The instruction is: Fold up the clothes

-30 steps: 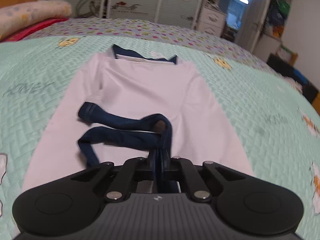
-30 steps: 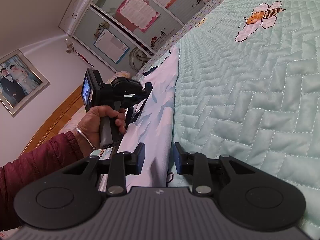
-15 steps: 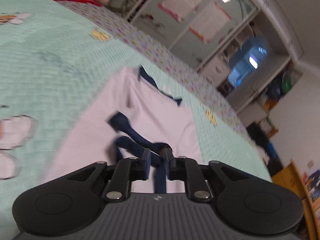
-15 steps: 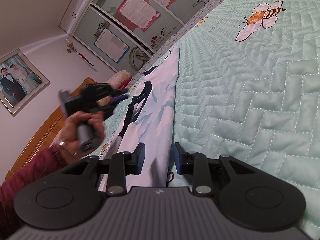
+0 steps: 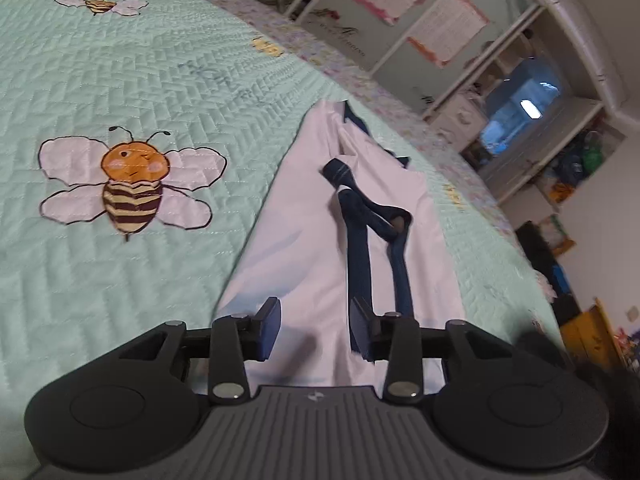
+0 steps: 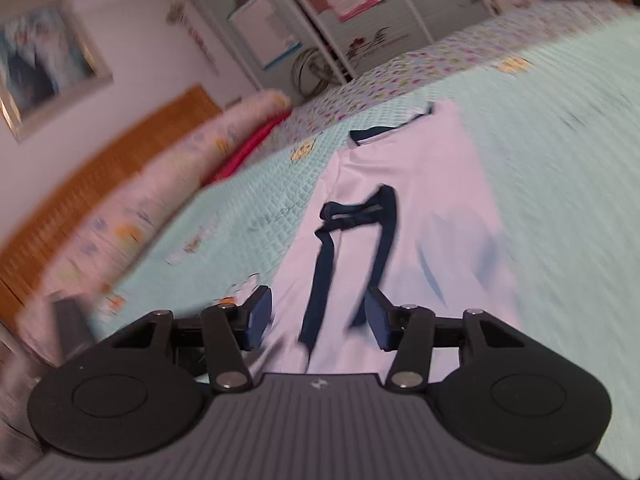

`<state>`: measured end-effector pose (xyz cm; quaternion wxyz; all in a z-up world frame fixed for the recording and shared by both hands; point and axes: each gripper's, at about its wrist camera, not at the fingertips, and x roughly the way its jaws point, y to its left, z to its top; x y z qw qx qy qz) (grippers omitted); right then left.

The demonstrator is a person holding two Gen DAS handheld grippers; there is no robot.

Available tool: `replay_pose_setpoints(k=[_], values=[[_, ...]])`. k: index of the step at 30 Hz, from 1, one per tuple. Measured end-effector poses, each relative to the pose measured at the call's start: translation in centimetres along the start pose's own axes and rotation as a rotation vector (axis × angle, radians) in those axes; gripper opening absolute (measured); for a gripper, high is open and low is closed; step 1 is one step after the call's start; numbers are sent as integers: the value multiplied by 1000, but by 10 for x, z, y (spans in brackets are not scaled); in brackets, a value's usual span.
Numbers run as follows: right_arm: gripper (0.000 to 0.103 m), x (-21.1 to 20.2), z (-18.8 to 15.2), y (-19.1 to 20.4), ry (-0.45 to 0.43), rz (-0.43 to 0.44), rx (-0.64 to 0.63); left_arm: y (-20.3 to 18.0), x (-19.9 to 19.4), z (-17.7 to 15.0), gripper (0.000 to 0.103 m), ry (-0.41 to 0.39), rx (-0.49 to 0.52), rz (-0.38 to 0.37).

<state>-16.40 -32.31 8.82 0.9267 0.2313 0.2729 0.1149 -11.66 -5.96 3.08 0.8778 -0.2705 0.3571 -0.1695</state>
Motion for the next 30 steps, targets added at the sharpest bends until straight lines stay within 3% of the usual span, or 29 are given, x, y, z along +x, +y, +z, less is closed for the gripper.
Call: replay_pose_setpoints(k=[3,4,5,7,11,14,21,22,25,30], values=[[52,44,13,24,7,-20,-134,14,-3,2,46,-23,-38,-55],[46,58,16,31,16,-17,-165,17,-3,3,46,-38,-46,-65],[33,71,20,35,30,-5,-174,21,-3,3,47,-51,-47,-70],[24,96,27,41,53,-7,-186,23,-2,3,47,-66,-22,-70],[25,137,26,46,82,-128,-249,28,3,0,47,-99,38,-58],[25,150,16,46,81,-222,-318,36,10,-1,47,-79,11,-93],[24,171,8,47,92,-265,-364,42,14,0,49,-66,-1,-143],[23,172,8,45,88,-277,-357,44,15,0,49,-64,-5,-148],[1,167,14,30,65,-310,-251,46,15,1,49,-60,-19,-159],[0,149,21,-18,68,-289,78,47,17,1,49,-56,-22,-166]])
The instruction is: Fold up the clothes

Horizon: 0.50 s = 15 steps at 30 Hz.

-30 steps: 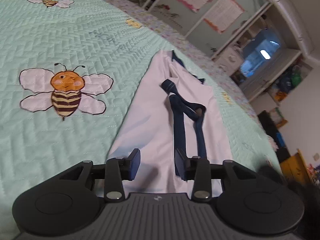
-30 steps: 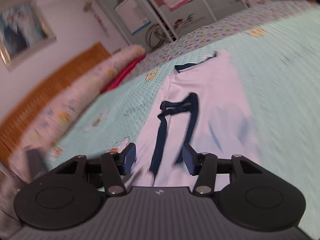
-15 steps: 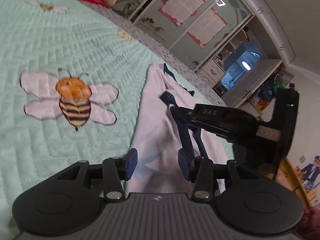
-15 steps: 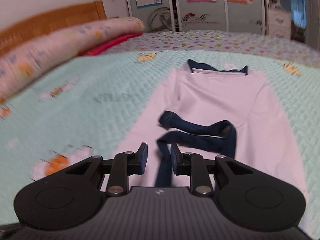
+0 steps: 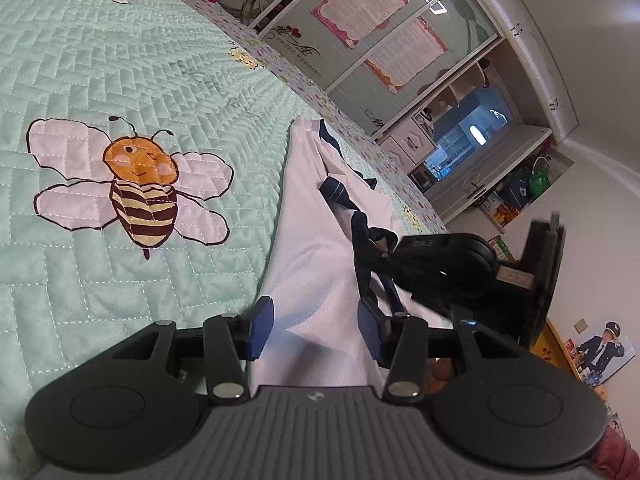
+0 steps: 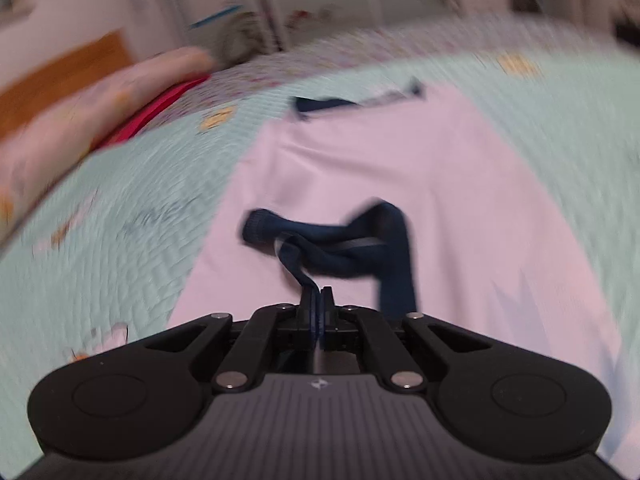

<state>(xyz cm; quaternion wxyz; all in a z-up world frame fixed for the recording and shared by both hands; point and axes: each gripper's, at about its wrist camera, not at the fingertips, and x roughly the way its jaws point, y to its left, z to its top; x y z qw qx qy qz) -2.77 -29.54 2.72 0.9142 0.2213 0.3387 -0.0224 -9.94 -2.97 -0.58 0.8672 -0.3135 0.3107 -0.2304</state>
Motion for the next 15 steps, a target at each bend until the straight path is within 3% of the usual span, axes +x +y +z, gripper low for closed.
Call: replay_pose_setpoints(k=[3,6,10,15], values=[[0,4,-1,-18,27,48,131,-1,1,0,49,3,8,1],[0,1,-1,-11,35,45,83,2,2,1,49,4,5,-4],[19,-8,1,-9,24,85,98,5,3,2,49,5,2,-8],[21,0,11,-25,8,119,313,4,3,0,49,5,11,-5]])
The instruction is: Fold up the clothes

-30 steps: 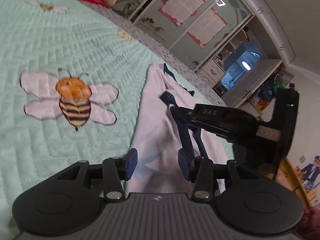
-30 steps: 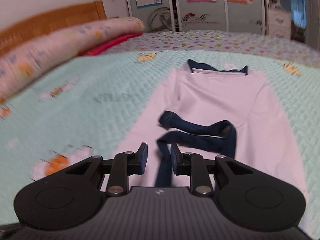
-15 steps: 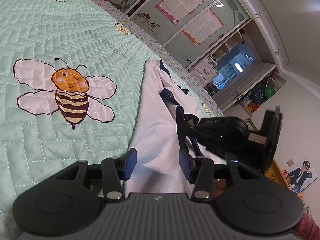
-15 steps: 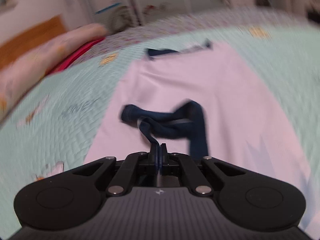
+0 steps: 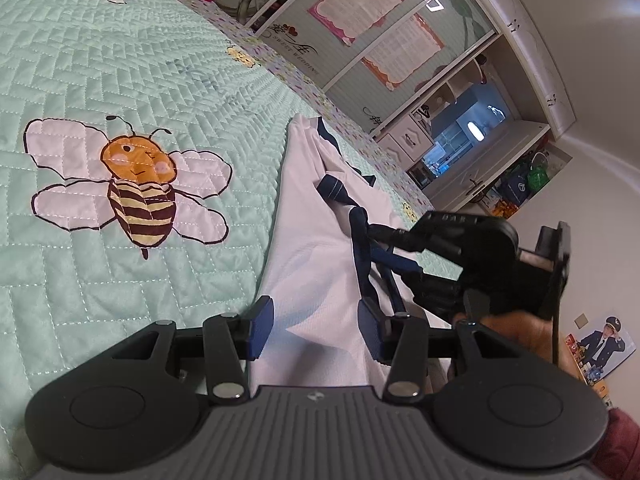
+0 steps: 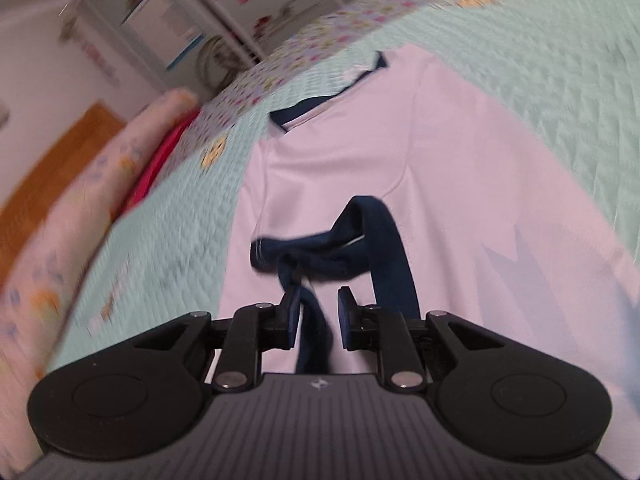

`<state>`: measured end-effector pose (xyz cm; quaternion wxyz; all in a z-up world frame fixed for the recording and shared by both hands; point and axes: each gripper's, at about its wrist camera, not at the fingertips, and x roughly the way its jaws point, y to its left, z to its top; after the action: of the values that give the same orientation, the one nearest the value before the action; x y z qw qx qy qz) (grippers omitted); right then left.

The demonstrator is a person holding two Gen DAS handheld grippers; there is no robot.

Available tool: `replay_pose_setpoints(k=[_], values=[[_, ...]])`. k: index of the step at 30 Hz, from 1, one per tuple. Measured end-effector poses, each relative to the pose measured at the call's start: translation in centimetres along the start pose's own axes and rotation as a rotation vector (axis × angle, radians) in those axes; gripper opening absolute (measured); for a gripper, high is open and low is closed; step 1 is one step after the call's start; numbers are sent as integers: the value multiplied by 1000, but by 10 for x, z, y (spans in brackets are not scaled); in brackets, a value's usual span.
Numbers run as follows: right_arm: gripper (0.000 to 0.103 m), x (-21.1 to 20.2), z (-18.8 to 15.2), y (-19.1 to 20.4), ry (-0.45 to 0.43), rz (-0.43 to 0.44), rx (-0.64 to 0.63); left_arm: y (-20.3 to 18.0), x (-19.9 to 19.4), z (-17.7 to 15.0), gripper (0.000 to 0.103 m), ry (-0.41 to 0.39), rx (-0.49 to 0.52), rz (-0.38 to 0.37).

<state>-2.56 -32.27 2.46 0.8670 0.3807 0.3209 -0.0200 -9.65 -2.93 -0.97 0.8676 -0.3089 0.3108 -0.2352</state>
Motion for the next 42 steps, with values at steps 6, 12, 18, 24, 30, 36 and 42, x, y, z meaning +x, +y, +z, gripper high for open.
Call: replay_pose_setpoints(k=[6,12,18,24,30,36,42], values=[[22,20,5,-16,12,60,253,-1,0,-1,50,0,2,-5],[23,27,4,-35,4,167,456,-1,0,-1,51,0,4,-10],[23,27,12,-29,-1,105,385,-1,0,-1,52,2,5,-12],[24,12,11,-25,-24,-18,287,-1,1,-2,53,3,6,-14],[24,15,4,-18,-104,-102,289,0,2,-1,53,3,4,-17],[24,20,6,-7,-132,-159,229,0,1,-1,54,4,3,-20],[21,25,7,14,-90,-202,-101,0,2,-2,54,7,5,-23]])
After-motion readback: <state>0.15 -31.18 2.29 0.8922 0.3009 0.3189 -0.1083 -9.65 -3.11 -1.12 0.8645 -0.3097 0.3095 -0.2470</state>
